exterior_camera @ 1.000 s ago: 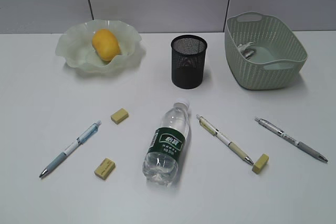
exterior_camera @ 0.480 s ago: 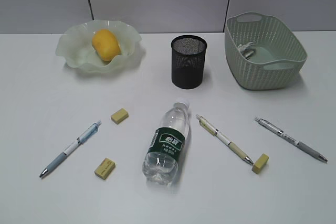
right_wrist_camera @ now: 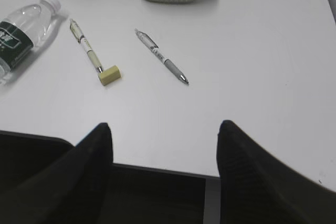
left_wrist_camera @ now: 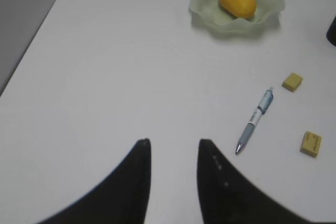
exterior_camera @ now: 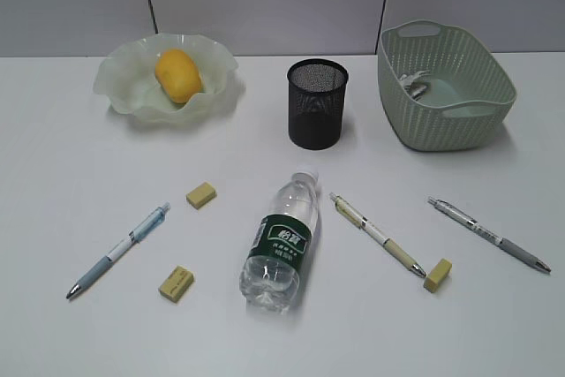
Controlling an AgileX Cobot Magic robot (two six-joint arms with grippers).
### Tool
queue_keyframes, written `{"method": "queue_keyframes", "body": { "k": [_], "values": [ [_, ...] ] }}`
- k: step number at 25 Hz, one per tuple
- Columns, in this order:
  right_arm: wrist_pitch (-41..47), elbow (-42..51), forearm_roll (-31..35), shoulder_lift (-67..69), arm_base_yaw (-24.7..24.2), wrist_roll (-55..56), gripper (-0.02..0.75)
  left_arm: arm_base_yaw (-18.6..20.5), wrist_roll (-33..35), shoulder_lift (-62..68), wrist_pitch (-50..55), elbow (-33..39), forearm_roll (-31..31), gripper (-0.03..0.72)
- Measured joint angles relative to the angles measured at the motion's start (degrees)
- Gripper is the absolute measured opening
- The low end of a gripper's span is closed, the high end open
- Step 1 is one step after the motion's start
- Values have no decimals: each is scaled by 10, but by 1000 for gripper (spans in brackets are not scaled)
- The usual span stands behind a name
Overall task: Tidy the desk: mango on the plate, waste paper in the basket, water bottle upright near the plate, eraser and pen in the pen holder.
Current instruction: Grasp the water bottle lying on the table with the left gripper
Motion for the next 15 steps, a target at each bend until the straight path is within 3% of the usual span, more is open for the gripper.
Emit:
{"method": "queue_keyframes", "body": {
  "k": [15],
  "values": [
    [-88, 45, -9, 0, 0, -4, 497, 0, 0, 0, 0, 0, 0, 236]
  ]
}}
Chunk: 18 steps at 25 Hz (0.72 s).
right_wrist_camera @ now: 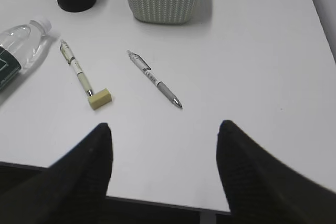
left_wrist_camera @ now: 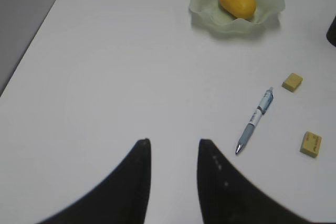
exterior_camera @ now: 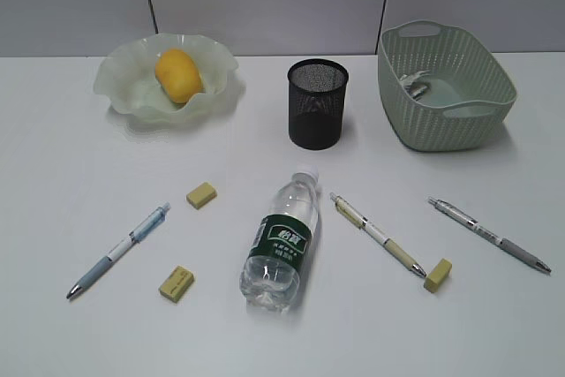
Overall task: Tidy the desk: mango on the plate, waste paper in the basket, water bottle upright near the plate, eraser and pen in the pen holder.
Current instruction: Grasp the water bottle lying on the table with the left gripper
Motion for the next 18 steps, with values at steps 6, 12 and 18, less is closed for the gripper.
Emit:
{"method": "queue_keyframes", "body": {
  "k": [6, 12, 18],
  "values": [
    [-3, 0, 0, 0, 0, 0, 497, 0, 0, 0, 0, 0, 0, 236],
    [-5, 0, 0, 0, 0, -1, 497, 0, 0, 0, 0, 0, 0, 236],
    [-6, 0, 0, 0, 0, -1, 497, 0, 0, 0, 0, 0, 0, 236]
  ]
}}
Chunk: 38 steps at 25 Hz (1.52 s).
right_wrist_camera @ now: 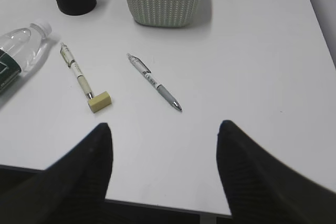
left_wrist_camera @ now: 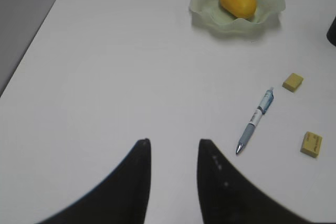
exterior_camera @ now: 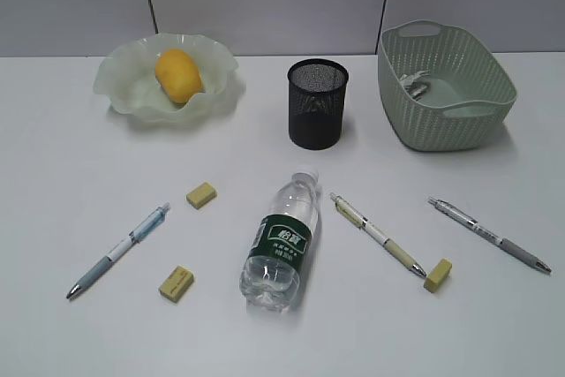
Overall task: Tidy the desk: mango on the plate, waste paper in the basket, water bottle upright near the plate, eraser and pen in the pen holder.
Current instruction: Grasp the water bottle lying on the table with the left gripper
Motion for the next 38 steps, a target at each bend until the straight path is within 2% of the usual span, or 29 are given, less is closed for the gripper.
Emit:
{"method": "queue_keyframes", "body": {
  "k": [5, 11, 16, 18, 26, 33, 38],
  "values": [
    [0, 0, 0, 0, 0, 1, 508, 0, 0, 0, 0, 0, 0, 236],
    [-1, 0, 0, 0, 0, 1, 649, 0, 0, 0, 0, 0, 0, 236],
    [-2, 0, 0, 0, 0, 1, 653, 0, 0, 0, 0, 0, 0, 236],
    [-2, 0, 0, 0, 0, 1, 622, 0, 0, 0, 0, 0, 0, 236],
    [-2, 0, 0, 0, -3, 2, 417, 0, 0, 0, 0, 0, 0, 236],
    [-3, 0, 6, 0, -22, 2, 299, 0, 0, 0, 0, 0, 0, 236],
    [-3, 0, 7, 0, -23, 2, 253, 0, 0, 0, 0, 0, 0, 249]
  ]
}}
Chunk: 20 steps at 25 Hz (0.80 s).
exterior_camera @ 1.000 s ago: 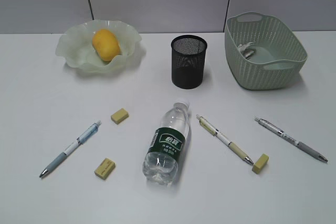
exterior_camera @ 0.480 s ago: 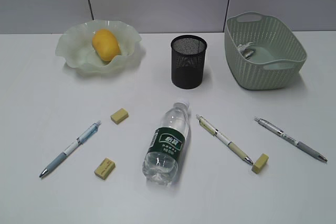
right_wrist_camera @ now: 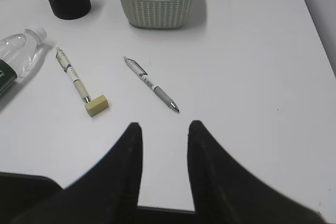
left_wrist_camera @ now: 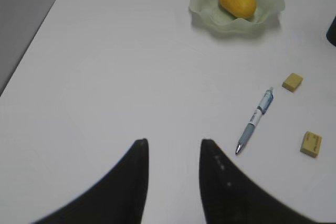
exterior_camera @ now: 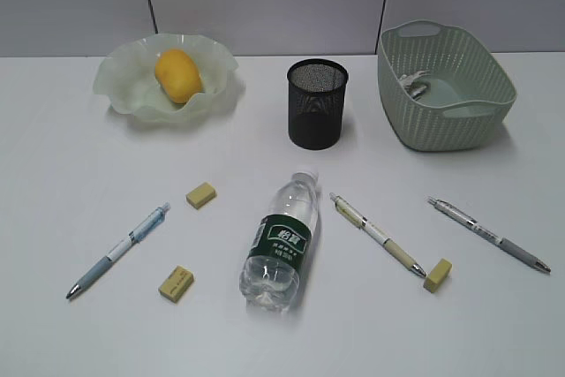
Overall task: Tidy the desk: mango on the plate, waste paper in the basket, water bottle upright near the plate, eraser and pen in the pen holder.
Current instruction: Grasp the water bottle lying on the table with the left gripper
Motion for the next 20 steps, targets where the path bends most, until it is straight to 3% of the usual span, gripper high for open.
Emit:
{"method": "queue_keyframes", "body": {
  "k": [2, 5, 7, 12, 20],
  "values": [
    [0, 0, 0, 0, 0, 0, 247, 0, 0, 0, 0, 0, 0, 316],
    [-1, 0, 0, 0, 0, 0, 246, 0, 0, 0, 0, 0, 0, 549],
    [-1, 0, 0, 0, 0, 0, 246, 0, 0, 0, 0, 0, 0, 638],
    [-1, 0, 0, 0, 0, 0, 246, 0, 0, 0, 0, 0, 0, 660],
    [-1, 0, 0, 0, 0, 0, 245, 0, -1, 5, 0, 0, 0, 627]
  ]
}}
